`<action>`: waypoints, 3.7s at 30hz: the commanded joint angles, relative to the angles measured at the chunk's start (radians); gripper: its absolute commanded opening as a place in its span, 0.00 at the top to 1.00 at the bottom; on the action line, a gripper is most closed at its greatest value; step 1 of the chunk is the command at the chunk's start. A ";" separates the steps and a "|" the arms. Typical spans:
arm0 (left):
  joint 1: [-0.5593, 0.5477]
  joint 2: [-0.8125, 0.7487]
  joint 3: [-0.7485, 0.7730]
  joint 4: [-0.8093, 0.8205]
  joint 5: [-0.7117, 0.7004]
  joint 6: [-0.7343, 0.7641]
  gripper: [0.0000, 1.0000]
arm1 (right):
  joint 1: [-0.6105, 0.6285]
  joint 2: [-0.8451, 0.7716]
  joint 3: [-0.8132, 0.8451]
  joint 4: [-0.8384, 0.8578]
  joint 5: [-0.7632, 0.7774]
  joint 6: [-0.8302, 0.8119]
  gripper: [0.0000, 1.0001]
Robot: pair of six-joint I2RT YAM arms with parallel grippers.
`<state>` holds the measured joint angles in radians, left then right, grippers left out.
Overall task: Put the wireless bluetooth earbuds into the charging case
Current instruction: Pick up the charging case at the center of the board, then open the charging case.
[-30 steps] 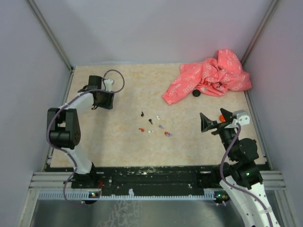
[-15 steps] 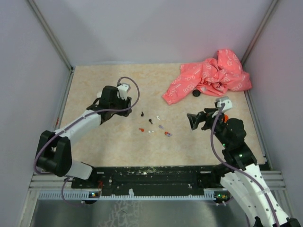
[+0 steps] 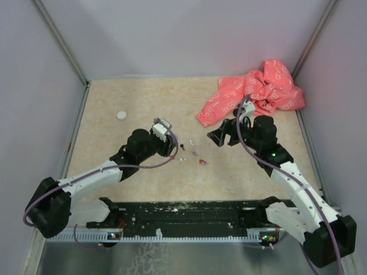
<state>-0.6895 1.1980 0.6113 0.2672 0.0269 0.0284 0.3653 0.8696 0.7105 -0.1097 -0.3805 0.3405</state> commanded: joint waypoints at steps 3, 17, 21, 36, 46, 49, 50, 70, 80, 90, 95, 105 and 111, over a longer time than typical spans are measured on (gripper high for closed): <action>-0.096 -0.040 -0.074 0.283 0.026 0.133 0.60 | 0.058 0.144 0.140 0.083 -0.119 0.052 0.18; -0.181 -0.009 -0.063 0.386 0.084 0.202 0.59 | 0.199 0.311 0.199 0.149 -0.110 0.037 0.31; -0.188 0.003 -0.058 0.385 0.093 0.211 0.59 | 0.218 0.330 0.180 0.197 -0.110 0.049 0.37; -0.195 0.003 -0.054 0.391 0.070 0.198 0.59 | 0.263 0.363 0.173 0.193 -0.130 0.044 0.55; -0.196 -0.018 -0.082 0.408 0.066 0.163 0.49 | 0.266 0.366 0.190 0.148 -0.144 0.000 0.85; -0.195 -0.035 -0.096 0.405 0.073 0.149 0.39 | 0.265 0.359 0.202 0.128 -0.147 -0.025 0.89; -0.194 -0.044 -0.102 0.403 0.068 0.139 0.37 | 0.266 0.356 0.208 0.120 -0.149 -0.035 0.91; -0.018 -0.226 -0.158 0.329 0.489 -0.045 0.21 | 0.265 0.320 0.402 -0.237 -0.377 -0.456 0.96; 0.026 -0.168 -0.101 0.362 0.716 -0.127 0.38 | 0.268 0.310 0.449 -0.333 -0.494 -0.580 0.98; 0.030 -0.114 -0.052 0.367 0.843 -0.173 0.50 | 0.319 0.352 0.501 -0.429 -0.496 -0.680 0.98; 0.030 -0.108 -0.044 0.359 0.866 -0.180 0.59 | 0.343 0.371 0.524 -0.476 -0.452 -0.702 0.98; 0.030 -0.091 -0.024 0.284 0.907 -0.163 0.66 | 0.380 0.428 0.598 -0.595 -0.387 -0.760 0.98; 0.029 -0.103 -0.039 0.275 0.903 -0.153 0.73 | 0.382 0.436 0.617 -0.624 -0.370 -0.771 0.99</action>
<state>-0.6601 1.1057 0.5510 0.5411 0.9012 -0.1379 0.7376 1.3029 1.2663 -0.7136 -0.7635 -0.4015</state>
